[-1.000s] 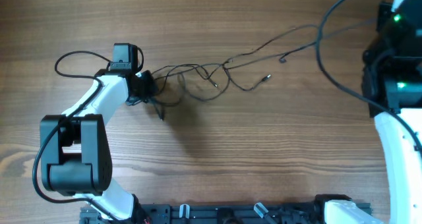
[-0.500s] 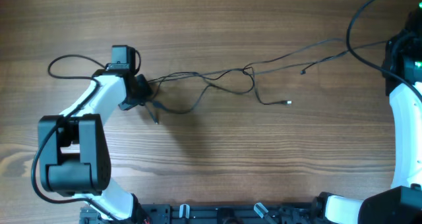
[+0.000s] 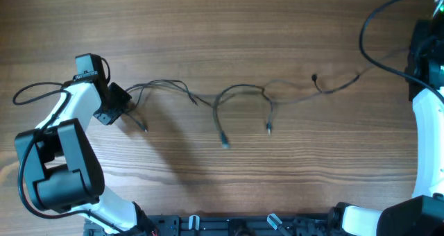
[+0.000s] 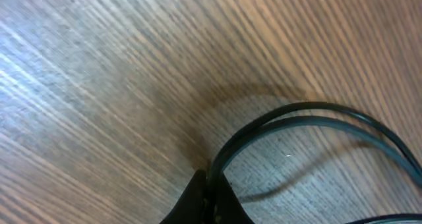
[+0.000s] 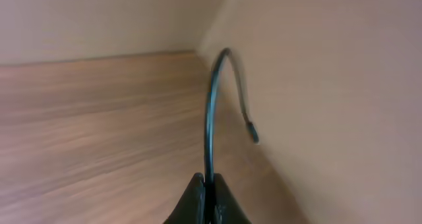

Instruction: Untangle cables

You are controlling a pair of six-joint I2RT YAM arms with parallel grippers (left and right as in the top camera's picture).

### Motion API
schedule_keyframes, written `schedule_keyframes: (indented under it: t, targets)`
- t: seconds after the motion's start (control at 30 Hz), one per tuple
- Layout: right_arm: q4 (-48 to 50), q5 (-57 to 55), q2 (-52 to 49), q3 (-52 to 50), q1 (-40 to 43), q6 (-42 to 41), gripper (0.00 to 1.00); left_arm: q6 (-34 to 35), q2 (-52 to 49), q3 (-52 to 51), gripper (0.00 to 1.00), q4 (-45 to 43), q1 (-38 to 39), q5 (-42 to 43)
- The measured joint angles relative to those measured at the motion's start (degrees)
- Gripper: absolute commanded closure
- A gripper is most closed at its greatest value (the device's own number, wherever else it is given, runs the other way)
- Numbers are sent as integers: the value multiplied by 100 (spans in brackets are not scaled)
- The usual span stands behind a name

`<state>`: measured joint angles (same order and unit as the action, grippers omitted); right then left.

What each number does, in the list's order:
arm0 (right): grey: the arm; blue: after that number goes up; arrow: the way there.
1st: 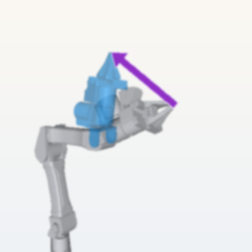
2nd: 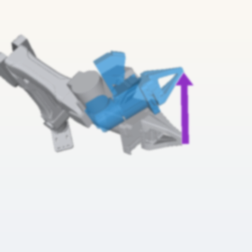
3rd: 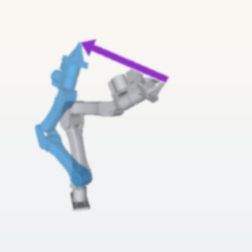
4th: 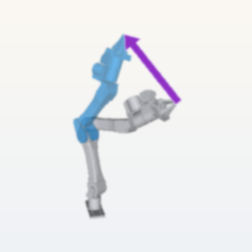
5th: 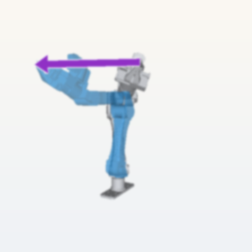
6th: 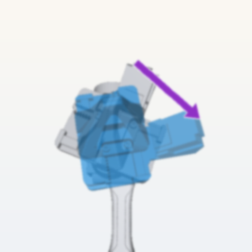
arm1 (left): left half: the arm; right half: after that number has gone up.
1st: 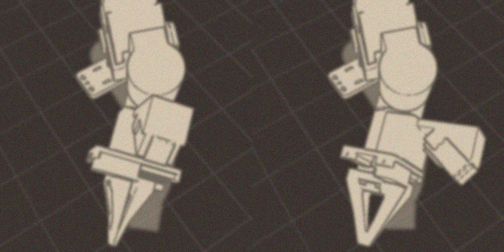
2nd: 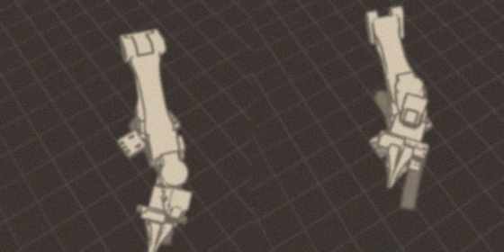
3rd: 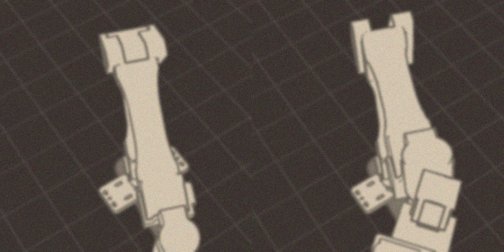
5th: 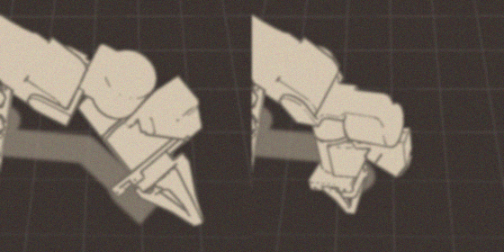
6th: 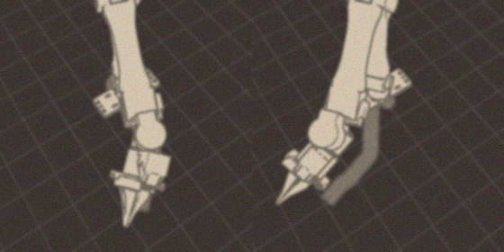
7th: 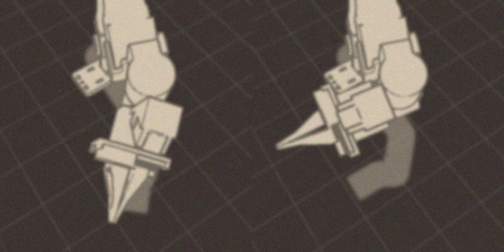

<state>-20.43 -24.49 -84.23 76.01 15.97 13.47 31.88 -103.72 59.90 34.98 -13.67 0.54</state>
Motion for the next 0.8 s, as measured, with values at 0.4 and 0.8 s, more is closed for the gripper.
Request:
schedule_keyframes:
  t: [0.4,0.8]
  targets:
    - [-1613,4935,0,15,11,-1099,96,-516,13,168,33,2,505,704]
    - [-389,7348,0,17,11,-3939,96,-1845,1373,879,7,120,1515,3001]
